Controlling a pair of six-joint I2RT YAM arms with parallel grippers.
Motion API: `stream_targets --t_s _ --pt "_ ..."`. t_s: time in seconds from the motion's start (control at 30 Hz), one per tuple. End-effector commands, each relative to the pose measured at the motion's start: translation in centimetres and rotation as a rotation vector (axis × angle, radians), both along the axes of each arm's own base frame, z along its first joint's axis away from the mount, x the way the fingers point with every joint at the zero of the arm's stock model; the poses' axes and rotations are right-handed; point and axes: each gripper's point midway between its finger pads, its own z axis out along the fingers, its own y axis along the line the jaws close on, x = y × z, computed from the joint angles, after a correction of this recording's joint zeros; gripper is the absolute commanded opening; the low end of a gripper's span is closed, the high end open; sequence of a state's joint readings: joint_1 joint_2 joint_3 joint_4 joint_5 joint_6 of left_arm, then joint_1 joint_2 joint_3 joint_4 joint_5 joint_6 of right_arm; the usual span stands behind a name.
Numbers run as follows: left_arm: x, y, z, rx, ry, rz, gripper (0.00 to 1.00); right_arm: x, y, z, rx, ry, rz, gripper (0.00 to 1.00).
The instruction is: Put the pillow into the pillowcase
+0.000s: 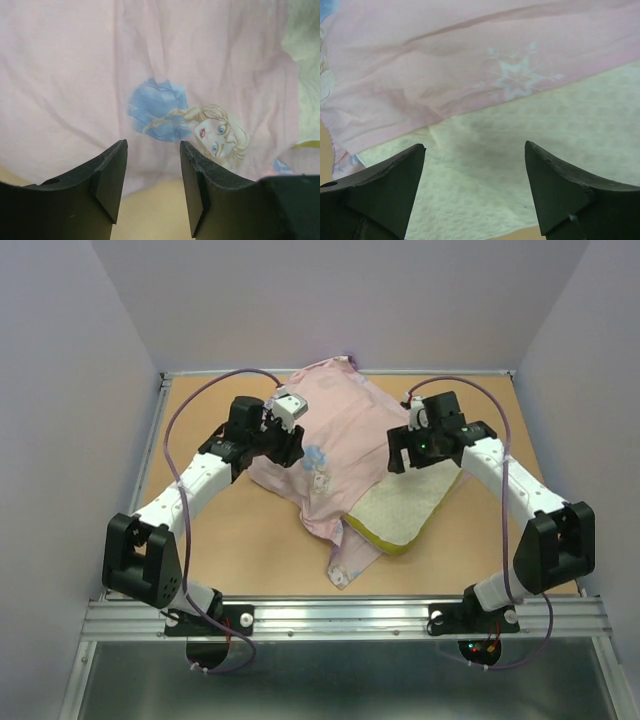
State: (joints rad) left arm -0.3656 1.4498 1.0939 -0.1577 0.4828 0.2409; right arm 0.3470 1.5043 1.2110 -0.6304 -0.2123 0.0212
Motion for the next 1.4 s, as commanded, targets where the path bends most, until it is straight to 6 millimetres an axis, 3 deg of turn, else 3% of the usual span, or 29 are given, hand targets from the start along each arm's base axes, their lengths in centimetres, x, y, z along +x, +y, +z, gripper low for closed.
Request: stream_targets --t_s 0.0,0.07,0.13,0.17,0.27,0.37,0.4,0.43,0.47,0.53,0.57,0.6,0.63,0.77,0.8,0.83,0.87,0.93,0.97,1.0,1.1,1.23,1.37 --pt "3.0 1.5 -0.2 0.199 -0.156 0.117 0.62 -2.4 -2.2 1.7 -0.047 0.099 0.018 0.86" --pt "3.9 0.7 -2.0 0.275 -0.156 0.106 0.63 -4.4 -3.4 -1.1 -0.113 0.194 0.033 0.85" --pt "5.3 0.4 -2.2 0.300 -0.145 0.126 0.61 -5.6 -4.8 -4.1 -0.188 0.274 0.034 0.83" --pt "5.3 0.5 -4.6 0.330 -0.070 0.131 0.56 -6.6 -5.4 -5.7 -0.223 0.323 0.052 0.81" --pt "4.9 0.3 -7.3 0.342 0.054 0.156 0.48 -6.6 -5.4 -9.3 -0.213 0.412 0.079 0.79" --pt "3.3 0.6 -9.3 0.332 0.124 0.167 0.47 -2.2 -3.9 -10.1 -0.163 0.346 0.068 0.77" --pt "2.9 0.7 -9.4 0.307 0.145 0.181 0.47 1.0 -2.9 -8.7 -0.134 0.263 0.059 0.77" --pt "2.9 0.8 -9.2 0.291 0.148 0.194 0.47 2.9 -2.3 -8.2 -0.118 0.231 0.054 0.77" --pt "3.1 0.8 -8.6 0.272 0.143 0.206 0.47 4.3 -1.7 -9.0 -0.107 0.241 0.048 0.77" --pt "4.8 1.1 -7.1 0.233 0.121 0.246 0.49 7.5 -0.3 -7.9 -0.061 0.200 0.034 0.76" --pt "5.6 1.4 -6.3 0.224 0.106 0.264 0.50 9.7 0.7 -5.7 -0.023 0.143 0.032 0.76" --pt "6.2 1.8 -6.2 0.231 0.114 0.276 0.52 10.2 1.6 -5.4 0.022 0.151 0.038 0.76" --pt "8.0 2.5 -4.3 0.219 0.074 0.307 0.52 10.3 2.1 -4.6 0.046 0.143 0.047 0.76" --pt "10.4 3.9 -1.2 0.188 0.031 0.345 0.57 8.7 1.9 -2.1 0.102 0.131 0.037 0.86" --pt "10.4 3.8 -0.6 0.186 0.021 0.337 0.59 7.7 1.3 -2.4 0.144 0.176 0.003 0.93" --pt "10.1 3.4 0.0 0.168 0.014 0.316 0.59 7.0 0.8 -0.6 0.175 0.157 -0.015 0.96" --pt "9.6 3.3 1.2 0.146 -0.003 0.309 0.60 6.4 0.4 -0.3 0.202 0.172 -0.033 1.00" --pt "8.1 2.7 1.1 0.139 0.012 0.286 0.62 4.5 -0.9 0.4 0.279 0.223 -0.100 1.00" --pt "7.4 2.5 1.6 0.140 0.006 0.282 0.67 3.9 -1.3 0.4 0.296 0.238 -0.124 1.00" --pt "6.3 1.9 1.1 0.153 0.023 0.266 0.77 2.6 -1.8 -0.7 0.315 0.294 -0.159 1.00" --pt "3.8 1.1 -0.7 0.183 0.067 0.256 0.79 0.8 -1.8 -1.5 0.331 0.341 -0.180 1.00" --pt "1.6 1.8 -4.2 0.262 0.113 0.301 0.79 -0.7 -2.2 -5.1 0.300 0.438 -0.232 1.00" --pt "2.0 3.0 -5.5 0.331 0.099 0.342 0.79 -0.8 -2.0 -7.4 0.312 0.481 -0.252 1.00"
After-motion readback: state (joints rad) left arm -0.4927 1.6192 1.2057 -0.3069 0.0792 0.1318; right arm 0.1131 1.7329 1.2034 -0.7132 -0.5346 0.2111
